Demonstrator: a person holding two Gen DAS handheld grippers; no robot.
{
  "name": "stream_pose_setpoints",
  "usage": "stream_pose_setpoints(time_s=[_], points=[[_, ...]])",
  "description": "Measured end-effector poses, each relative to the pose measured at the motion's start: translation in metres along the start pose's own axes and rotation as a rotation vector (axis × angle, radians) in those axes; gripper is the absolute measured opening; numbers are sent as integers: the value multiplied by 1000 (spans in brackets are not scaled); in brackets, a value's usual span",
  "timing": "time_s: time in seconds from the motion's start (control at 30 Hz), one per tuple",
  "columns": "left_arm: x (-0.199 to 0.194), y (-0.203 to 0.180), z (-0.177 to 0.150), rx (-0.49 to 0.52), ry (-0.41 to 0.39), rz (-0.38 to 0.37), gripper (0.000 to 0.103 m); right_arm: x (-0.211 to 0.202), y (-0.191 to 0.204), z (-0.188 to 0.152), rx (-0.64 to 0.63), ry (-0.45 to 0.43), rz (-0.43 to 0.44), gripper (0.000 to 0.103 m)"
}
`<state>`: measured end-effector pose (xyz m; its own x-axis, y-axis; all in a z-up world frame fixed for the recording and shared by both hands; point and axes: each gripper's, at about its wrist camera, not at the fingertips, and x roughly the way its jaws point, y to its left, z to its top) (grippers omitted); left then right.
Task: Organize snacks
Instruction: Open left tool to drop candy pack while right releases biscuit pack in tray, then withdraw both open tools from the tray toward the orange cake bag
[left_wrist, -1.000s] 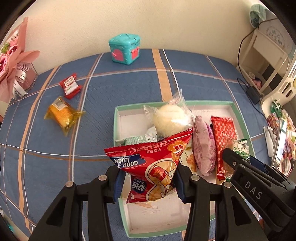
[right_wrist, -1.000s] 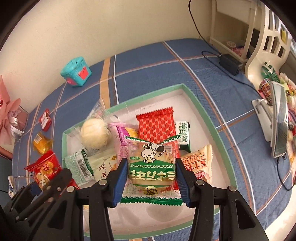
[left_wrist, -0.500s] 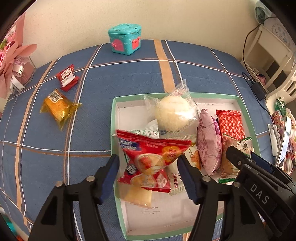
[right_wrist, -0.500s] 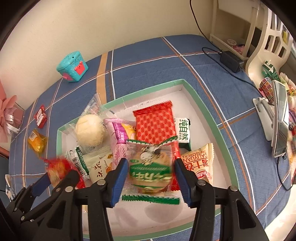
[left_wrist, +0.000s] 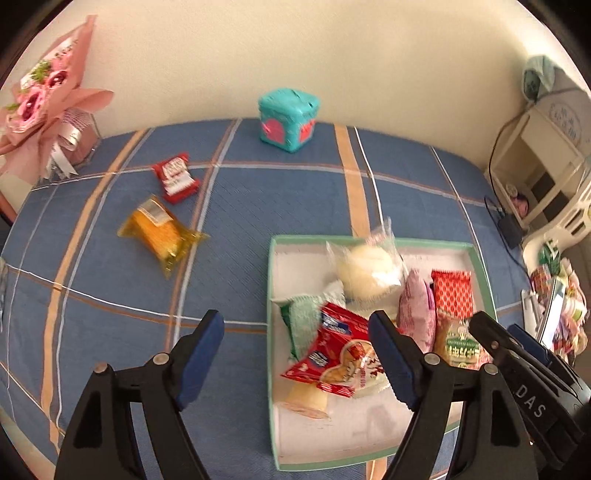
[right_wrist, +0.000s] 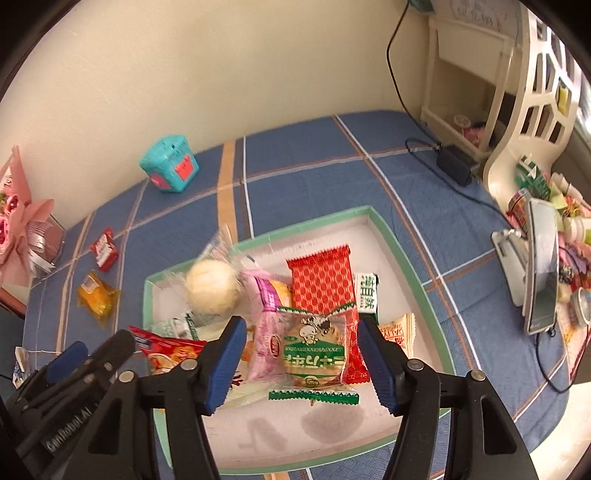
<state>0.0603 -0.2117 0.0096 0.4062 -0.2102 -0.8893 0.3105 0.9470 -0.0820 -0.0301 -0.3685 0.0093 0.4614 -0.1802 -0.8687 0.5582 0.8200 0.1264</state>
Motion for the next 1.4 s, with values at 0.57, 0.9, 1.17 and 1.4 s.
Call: stream_pose_setpoints(time_s=[0.57,0.9,1.17,1.4], points=[[-17,46,10,-109,-61,63,95,-10,11,1,-34,-34,26,82],[-8,52,8,-115,-52,99,96,0,15,-3,-49,-7,28,92],[-2,57,8,-112,-24,91,96,7,27,-5,-62,18,31,92],[0,103,12,-212,-8,146,96,12,59,-12,-113,42,48,92]])
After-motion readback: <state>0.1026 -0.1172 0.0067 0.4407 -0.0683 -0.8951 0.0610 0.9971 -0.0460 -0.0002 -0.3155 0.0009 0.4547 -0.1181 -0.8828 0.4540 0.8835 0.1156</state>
